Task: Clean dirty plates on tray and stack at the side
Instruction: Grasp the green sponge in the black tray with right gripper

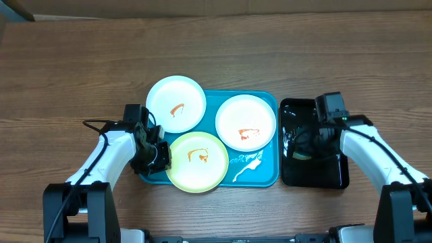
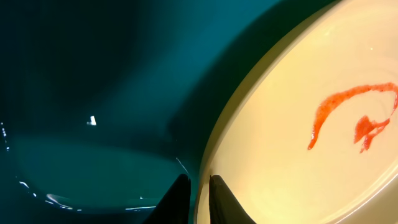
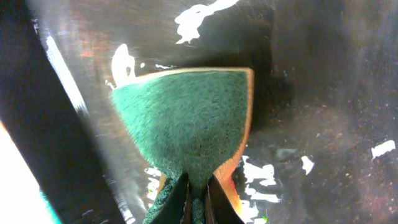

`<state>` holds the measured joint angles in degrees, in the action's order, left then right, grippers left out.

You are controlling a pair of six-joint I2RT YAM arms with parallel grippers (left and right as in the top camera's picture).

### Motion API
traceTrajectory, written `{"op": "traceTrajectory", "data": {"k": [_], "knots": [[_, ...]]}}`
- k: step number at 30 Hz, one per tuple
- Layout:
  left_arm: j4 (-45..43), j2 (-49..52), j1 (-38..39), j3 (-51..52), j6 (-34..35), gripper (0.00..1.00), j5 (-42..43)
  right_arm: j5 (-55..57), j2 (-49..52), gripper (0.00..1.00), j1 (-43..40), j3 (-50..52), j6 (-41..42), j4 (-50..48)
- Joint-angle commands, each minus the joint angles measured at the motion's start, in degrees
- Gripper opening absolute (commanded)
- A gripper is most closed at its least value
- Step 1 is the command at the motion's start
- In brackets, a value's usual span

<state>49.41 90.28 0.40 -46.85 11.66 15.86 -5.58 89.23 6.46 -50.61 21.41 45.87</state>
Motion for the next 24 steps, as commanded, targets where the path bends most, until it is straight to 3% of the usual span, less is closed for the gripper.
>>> {"op": "traceTrajectory", "data": {"k": [1, 6, 18, 24], "knots": [[-0.2, 0.59, 0.0, 0.26, 0.2, 0.14, 0.22, -2.86, -0.02, 0.04, 0.28, -6.34, -1.92, 1.2], [-0.22, 0.59, 0.0, 0.26, 0.2, 0.14, 0.24, -1.75, 0.39, 0.04, 0.28, -6.03, -1.92, -0.04], [-0.24, 0.59, 0.0, 0.26, 0.17, 0.15, 0.24, -0.92, 0.61, 0.06, 0.28, 8.35, -1.66, -12.31], [-0.26, 0.59, 0.0, 0.26, 0.2, 0.15, 0.24, -0.92, 0.46, 0.04, 0.24, 4.48, -1.73, -11.1]]}}
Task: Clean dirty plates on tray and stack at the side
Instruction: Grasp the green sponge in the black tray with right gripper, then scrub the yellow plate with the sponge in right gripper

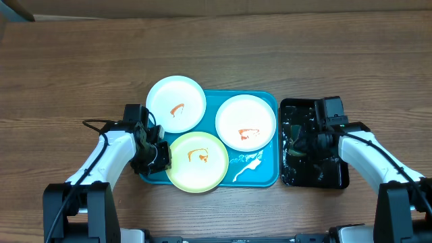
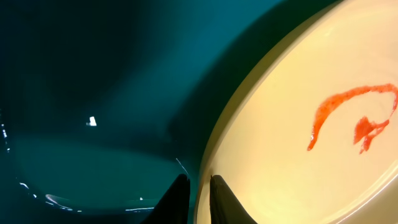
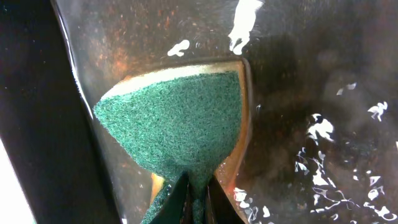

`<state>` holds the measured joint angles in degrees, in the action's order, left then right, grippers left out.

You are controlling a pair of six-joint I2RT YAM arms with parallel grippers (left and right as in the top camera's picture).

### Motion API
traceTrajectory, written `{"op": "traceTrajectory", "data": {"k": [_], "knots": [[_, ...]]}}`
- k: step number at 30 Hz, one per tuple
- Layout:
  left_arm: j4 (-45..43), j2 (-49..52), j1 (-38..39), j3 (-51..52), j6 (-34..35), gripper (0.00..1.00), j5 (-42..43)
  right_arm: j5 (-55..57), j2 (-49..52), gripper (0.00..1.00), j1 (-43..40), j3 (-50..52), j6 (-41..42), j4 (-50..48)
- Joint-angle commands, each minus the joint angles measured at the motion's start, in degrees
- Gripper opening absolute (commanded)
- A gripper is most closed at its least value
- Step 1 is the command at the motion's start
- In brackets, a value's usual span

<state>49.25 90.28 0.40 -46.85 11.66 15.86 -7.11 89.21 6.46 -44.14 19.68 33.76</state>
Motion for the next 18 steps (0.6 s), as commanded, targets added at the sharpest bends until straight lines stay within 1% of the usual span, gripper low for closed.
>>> {"op": "traceTrajectory", "data": {"k": [1, 5, 10, 12, 18], "knots": [[-0.11, 0.59, 0.0, 0.26, 0.2, 0.14, 0.24, 0.63, 0.48, 0.04, 0.24, -4.07, -0.04, 2.69], [-0.13, 0.59, 0.0, 0.26, 0.17, 0.06, 0.22, 0.61, 0.48, 0.04, 0.24, -12.79, -0.24, 10.43], [-0.5, 0.59, 0.0, 0.26, 0.2, 0.04, 0.24, -0.59, 0.48, 0.04, 0.28, -20.55, -0.24, 17.79], [-0.66, 0.59, 0.0, 0.26, 0.2, 0.04, 0.24, -3.8, 0.48, 0.04, 0.31, -21.14, -0.87, 18.95], [-1.14, 0.59, 0.0, 0.26, 0.2, 0.04, 0.26, -18.58, 0.48, 0.04, 2.51, -21.11, -8.13, 20.15]]}}
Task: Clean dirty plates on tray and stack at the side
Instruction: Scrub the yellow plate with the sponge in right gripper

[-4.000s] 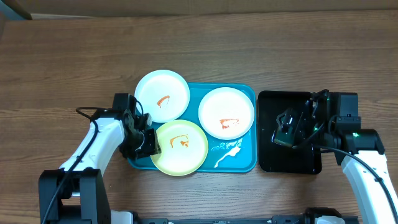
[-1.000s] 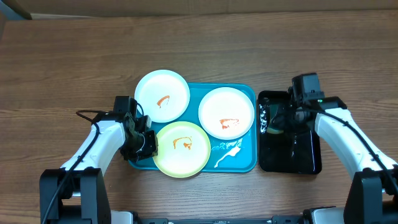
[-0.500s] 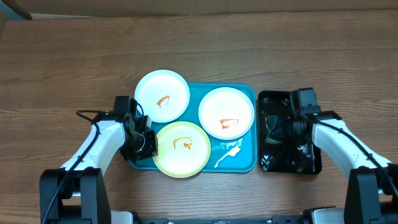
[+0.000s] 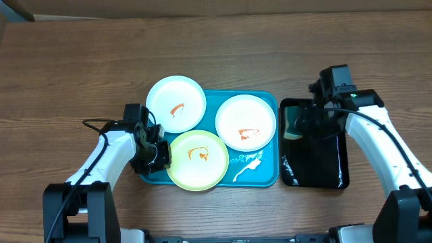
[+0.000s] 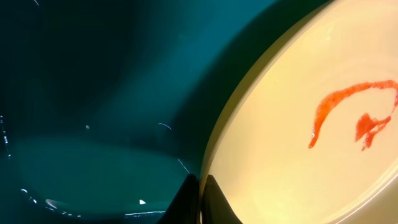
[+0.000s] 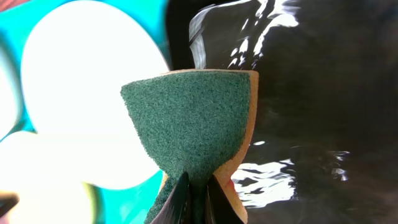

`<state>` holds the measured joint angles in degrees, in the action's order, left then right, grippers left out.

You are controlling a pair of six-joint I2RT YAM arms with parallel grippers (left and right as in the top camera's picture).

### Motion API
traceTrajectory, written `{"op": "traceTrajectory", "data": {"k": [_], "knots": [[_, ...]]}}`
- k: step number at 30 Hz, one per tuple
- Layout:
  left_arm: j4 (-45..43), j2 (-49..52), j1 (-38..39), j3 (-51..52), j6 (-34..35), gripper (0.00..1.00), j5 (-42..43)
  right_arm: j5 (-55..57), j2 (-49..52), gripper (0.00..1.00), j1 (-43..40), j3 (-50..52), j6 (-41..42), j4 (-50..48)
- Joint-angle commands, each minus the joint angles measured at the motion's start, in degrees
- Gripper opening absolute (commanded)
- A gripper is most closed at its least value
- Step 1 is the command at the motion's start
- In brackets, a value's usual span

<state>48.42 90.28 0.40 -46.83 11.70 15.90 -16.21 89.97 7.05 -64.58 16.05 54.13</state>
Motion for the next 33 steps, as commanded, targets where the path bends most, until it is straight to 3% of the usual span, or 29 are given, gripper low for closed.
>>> {"op": "traceTrajectory", "data": {"k": [1, 9, 19, 33], "knots": [[-0.42, 0.59, 0.0, 0.24, 0.24, 0.04, 0.24, -11.26, -0.28, 0.04, 2.82, -0.68, -5.64, -0.22], [-0.48, 0.59, 0.0, 0.24, 0.59, 0.04, 0.26, -11.43, -0.26, 0.04, 17.03, -0.63, -5.73, -6.01], [-0.5, 0.59, 0.09, 0.24, 0.52, 0.04, 4.11, 2.25, 0.83, 0.04, 34.34, -0.63, -0.81, -17.42], [-0.59, 0.59, 0.39, 0.24, 0.57, 0.04, 4.28, 2.25, 14.64, 0.04, 44.74, -0.63, -0.57, -31.76]]}}
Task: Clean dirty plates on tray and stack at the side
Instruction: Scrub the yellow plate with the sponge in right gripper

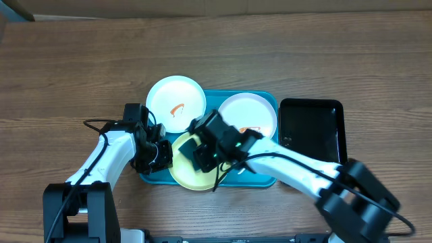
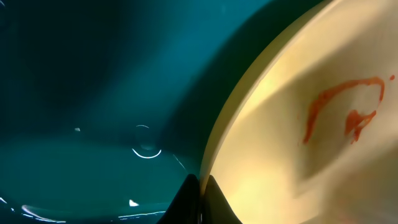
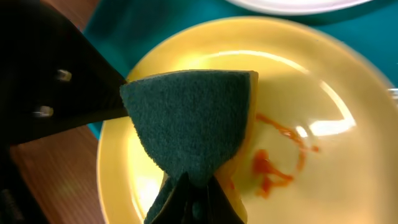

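A yellow plate (image 1: 182, 175) with a red smear (image 3: 273, 163) lies at the front of the teal tray (image 1: 266, 101). My left gripper (image 2: 200, 190) is shut on the plate's left rim (image 2: 217, 143). My right gripper (image 3: 194, 186) is shut on a green sponge (image 3: 186, 118) with a yellow backing. It hangs over the left half of the yellow plate (image 3: 348, 124), beside the smear. In the overhead view the right gripper (image 1: 196, 154) and its arm hide much of that plate. Two white plates (image 1: 176, 102) (image 1: 251, 109) with red smears sit at the tray's back.
A black tray (image 1: 312, 128) stands right of the teal tray. The left gripper's dark body (image 3: 50, 93) is close to the sponge on its left. Bare wooden table (image 1: 81, 61) lies all around.
My right gripper with the sponge was over the black tray's far edge; now it is over the yellow plate on the teal tray. The left gripper still pinches the plate's rim.
The sponge was down in the wet black tray while the left fingers stood slightly apart around the yellow plate's rim. It stayed in the tray a moment later. Then the sponge hung above the tray and the left fingers were shut on the rim. Now the sponge is over the plate.
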`<state>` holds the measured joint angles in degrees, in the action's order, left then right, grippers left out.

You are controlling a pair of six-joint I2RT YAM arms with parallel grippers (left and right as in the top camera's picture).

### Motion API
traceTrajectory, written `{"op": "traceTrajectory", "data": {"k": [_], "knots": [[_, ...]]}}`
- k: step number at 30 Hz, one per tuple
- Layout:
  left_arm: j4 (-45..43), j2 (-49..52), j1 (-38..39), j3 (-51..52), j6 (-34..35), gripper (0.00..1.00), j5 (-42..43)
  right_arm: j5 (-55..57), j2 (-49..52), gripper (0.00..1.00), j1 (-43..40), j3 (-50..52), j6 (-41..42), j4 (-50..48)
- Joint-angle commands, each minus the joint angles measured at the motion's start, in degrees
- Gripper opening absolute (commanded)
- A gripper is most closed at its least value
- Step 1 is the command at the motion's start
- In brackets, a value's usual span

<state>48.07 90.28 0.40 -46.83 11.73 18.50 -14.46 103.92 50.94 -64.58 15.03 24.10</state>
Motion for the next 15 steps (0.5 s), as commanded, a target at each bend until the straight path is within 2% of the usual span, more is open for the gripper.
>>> {"op": "traceTrajectory", "data": {"k": [1, 5, 11, 15], "knots": [[-0.24, 0.59, 0.39, 0.24, 0.55, 0.04, 1.68, 0.5, 1.33, 0.04, 1.16, -0.63, 0.44, -2.73], [-0.31, 0.59, 0.39, 0.24, 0.55, 0.04, 1.68, 1.44, 3.02, 0.04, 1.4, -0.63, 0.46, -4.35], [-0.31, 0.59, 0.39, 0.24, 0.55, 0.04, 1.68, 17.31, 3.48, 0.04, 0.63, -0.76, 6.84, -1.68], [-0.26, 0.59, 0.39, 0.24, 0.55, 0.04, 1.68, 18.69, 3.48, 0.03, -1.66, -0.81, 7.76, -1.84]]}}
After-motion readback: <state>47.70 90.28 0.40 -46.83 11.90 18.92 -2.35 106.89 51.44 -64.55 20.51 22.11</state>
